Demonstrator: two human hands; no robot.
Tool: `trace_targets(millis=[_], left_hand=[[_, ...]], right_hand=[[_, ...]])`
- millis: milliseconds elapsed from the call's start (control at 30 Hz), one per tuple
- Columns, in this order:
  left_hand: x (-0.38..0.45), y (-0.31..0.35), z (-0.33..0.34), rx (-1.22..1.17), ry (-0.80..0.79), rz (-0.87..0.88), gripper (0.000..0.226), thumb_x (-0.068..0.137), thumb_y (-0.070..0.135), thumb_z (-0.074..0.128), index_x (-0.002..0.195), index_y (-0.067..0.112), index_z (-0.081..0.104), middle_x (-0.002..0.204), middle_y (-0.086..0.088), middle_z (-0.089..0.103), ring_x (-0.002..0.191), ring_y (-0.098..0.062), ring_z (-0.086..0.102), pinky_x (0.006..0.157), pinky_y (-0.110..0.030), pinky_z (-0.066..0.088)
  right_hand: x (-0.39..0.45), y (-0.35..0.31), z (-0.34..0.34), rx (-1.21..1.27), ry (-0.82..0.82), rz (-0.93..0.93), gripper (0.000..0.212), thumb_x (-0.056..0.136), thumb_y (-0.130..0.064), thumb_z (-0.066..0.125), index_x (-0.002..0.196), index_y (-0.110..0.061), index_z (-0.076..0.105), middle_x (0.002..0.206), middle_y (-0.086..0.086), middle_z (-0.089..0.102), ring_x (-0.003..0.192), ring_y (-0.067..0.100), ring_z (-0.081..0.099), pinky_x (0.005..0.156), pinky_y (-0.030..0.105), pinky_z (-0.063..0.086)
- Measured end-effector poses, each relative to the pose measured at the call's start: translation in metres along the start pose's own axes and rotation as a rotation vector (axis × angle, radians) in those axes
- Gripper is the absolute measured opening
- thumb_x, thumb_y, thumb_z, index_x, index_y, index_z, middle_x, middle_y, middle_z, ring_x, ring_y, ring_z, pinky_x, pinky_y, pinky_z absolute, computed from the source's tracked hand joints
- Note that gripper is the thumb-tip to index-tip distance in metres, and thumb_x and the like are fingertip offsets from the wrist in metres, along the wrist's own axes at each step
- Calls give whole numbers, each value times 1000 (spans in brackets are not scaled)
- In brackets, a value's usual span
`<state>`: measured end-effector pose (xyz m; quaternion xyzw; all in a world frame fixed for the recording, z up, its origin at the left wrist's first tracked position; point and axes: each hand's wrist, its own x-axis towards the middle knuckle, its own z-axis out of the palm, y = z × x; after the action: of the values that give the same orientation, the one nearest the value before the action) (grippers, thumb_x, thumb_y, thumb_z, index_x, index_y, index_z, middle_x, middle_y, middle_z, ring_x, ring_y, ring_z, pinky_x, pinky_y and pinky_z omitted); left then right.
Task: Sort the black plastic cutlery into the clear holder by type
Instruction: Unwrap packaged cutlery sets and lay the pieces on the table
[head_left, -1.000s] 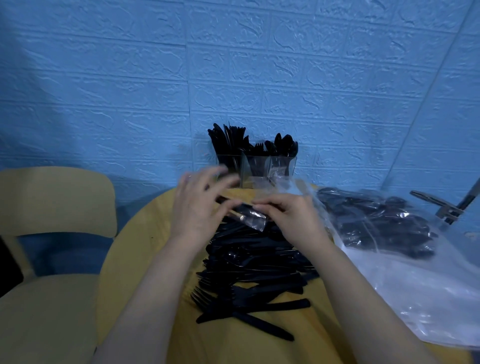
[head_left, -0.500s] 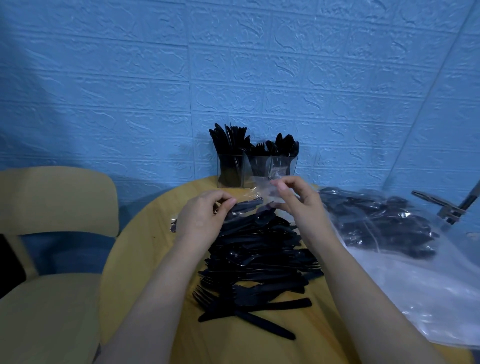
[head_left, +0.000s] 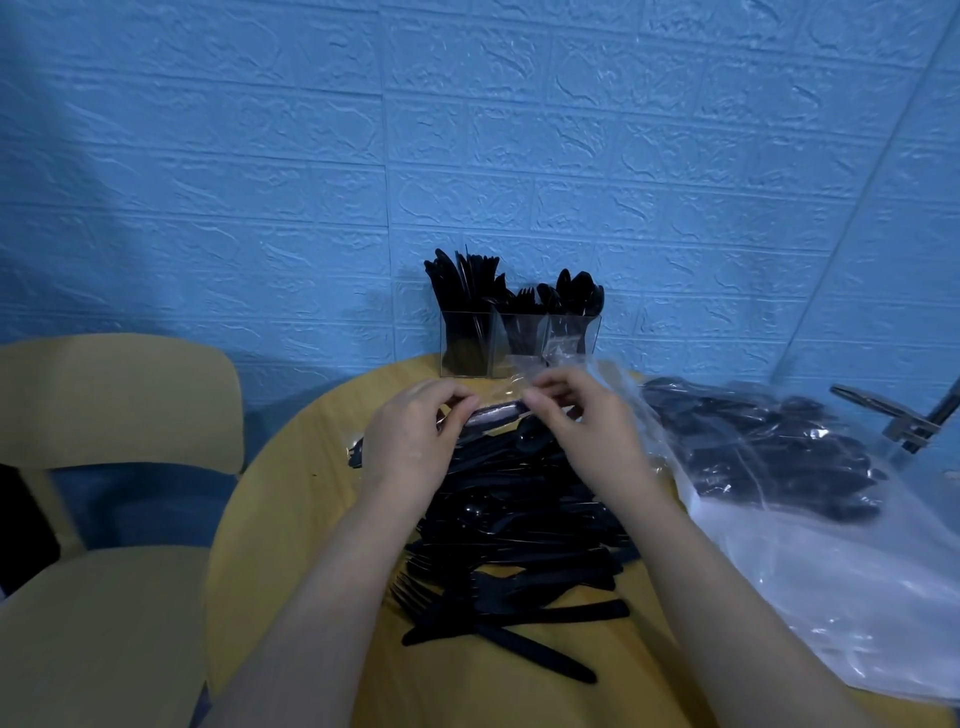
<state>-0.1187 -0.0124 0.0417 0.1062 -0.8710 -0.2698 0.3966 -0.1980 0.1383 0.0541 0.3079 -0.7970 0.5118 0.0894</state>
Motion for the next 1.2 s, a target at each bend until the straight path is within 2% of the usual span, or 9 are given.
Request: trace_targets(millis=[233,367,467,533,600,700,800,933,1200], left_hand=[[-2,-1,1,-31,2,129,7,87,24,66,86,20,71,79,19,56,71,-1,47,64,-5,37],[0,-1,-1,-47,-26,144,15,85,29,66,97,20,71,87,17,58,76,2,49,70,-11,41],[7,-10,-8,-76,16,-69,36,87,40,60,119,23,60,107,15,53,97,-4,50,85,-25,40],[11,-19,-17,-343,20,-330,37,90,36,58,124,22,54,113,8,53,96,-6,54,86,-26,42],[12,-26,-23,-613,-73,-524,25,93,26,57,117,19,57,113,-2,62,96,-12,61,83,-27,50],[10,-27,-25,-797,-160,-586,12,91,12,59,100,15,66,101,-3,70,98,-15,65,77,-21,56],[13,-29,-27,-1020,-151,-663,16,89,8,59,104,8,65,103,-7,68,94,-15,66,75,-19,56],[12,-32,-30,-989,-194,-668,18,86,-2,60,100,8,65,96,-7,71,82,-13,71,74,-20,57],[11,-28,-29,-886,-75,-600,11,81,-5,65,82,6,64,75,-7,65,62,-8,67,68,-20,58]], right_hand=[[2,5,-2,190,-132,152,13,81,-19,73,92,-19,67,83,-6,64,79,7,58,66,6,43],[2,5,-5,236,-133,162,14,82,-12,72,78,-25,68,74,-5,67,71,5,63,72,18,50],[3,6,-11,326,-35,202,14,85,-7,68,81,-21,69,73,0,69,66,5,64,73,19,54],[4,9,-15,411,11,240,12,86,-4,65,85,-16,68,73,2,68,63,2,64,69,16,55],[4,12,-17,464,33,274,10,87,-2,63,89,-11,68,74,4,67,62,1,65,66,14,54],[5,16,-18,505,57,315,7,88,-2,62,91,-6,67,76,7,66,61,4,66,64,14,54],[5,19,-21,560,111,346,5,88,-5,63,92,-6,66,77,6,67,65,8,66,65,16,54],[5,20,-24,568,93,342,4,89,-7,63,90,-11,66,77,4,67,71,11,67,71,20,54],[4,17,-25,603,-74,356,8,90,-17,61,93,-10,64,75,-4,60,73,11,60,66,19,49]])
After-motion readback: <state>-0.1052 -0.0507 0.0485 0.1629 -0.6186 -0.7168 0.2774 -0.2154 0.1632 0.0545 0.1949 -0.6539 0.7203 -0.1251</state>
